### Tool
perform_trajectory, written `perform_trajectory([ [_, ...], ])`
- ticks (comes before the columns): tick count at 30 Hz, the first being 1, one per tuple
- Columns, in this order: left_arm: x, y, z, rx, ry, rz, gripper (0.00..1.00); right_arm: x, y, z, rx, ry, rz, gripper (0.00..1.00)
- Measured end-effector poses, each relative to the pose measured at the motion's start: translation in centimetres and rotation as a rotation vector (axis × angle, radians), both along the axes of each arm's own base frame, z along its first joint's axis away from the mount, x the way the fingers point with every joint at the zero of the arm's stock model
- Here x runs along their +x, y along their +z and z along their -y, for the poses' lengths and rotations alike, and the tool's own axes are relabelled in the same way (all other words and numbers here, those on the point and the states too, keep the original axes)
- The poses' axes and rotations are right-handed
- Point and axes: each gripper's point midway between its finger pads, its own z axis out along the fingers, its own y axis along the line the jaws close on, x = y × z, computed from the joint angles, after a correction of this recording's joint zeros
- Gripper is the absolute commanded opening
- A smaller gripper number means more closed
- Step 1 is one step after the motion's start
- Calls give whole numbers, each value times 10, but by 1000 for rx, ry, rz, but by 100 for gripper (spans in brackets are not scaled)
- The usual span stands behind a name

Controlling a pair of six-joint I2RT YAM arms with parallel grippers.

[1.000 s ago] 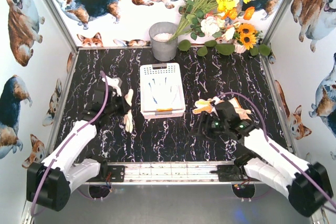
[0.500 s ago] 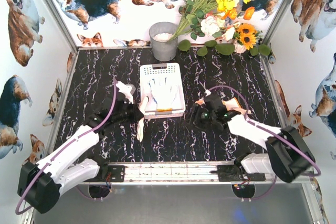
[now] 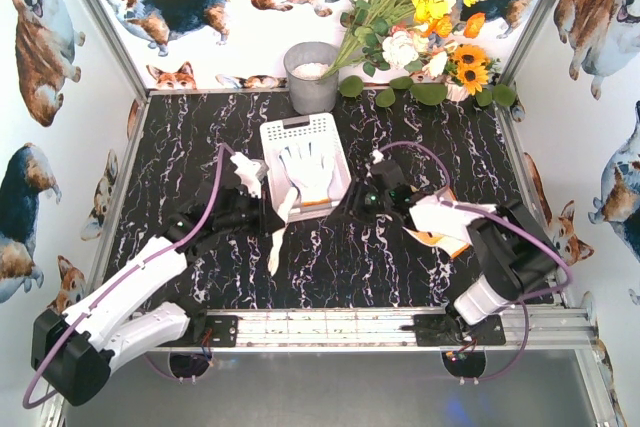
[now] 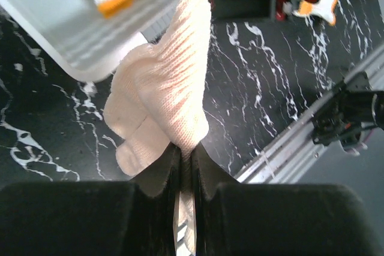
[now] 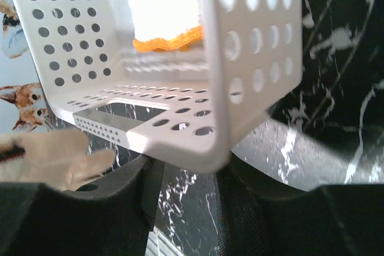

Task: Put the gloves into the storage basket
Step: Adjust the bin at the center of the board, then place the glove at the center of the board.

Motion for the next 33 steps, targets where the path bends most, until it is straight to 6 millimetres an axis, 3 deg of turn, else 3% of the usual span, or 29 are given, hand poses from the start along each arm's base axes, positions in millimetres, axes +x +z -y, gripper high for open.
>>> perform_trajectory([
  [5,-12,-4,11,-20,-81,-53,0,21,3,-8,15,15,58,43],
  [10,-19,-4,19,-49,-130,-87,0,27,20,-5,83,55,89,56],
  [16,-16,11,37,-159,-164,-69,0,13,85,10,225,132,206,63],
  [20,-14,12,51,-218,-196,-93,0,-15,133,8,330,246,295,69],
  [23,-16,8,61,-231,-232,-122,0,-36,153,6,400,313,329,70],
  [28,-25,3,78,-241,-304,-160,0,-55,158,5,443,364,303,70],
  [33,-34,6,91,-265,-360,-166,0,-60,142,7,390,369,269,71],
])
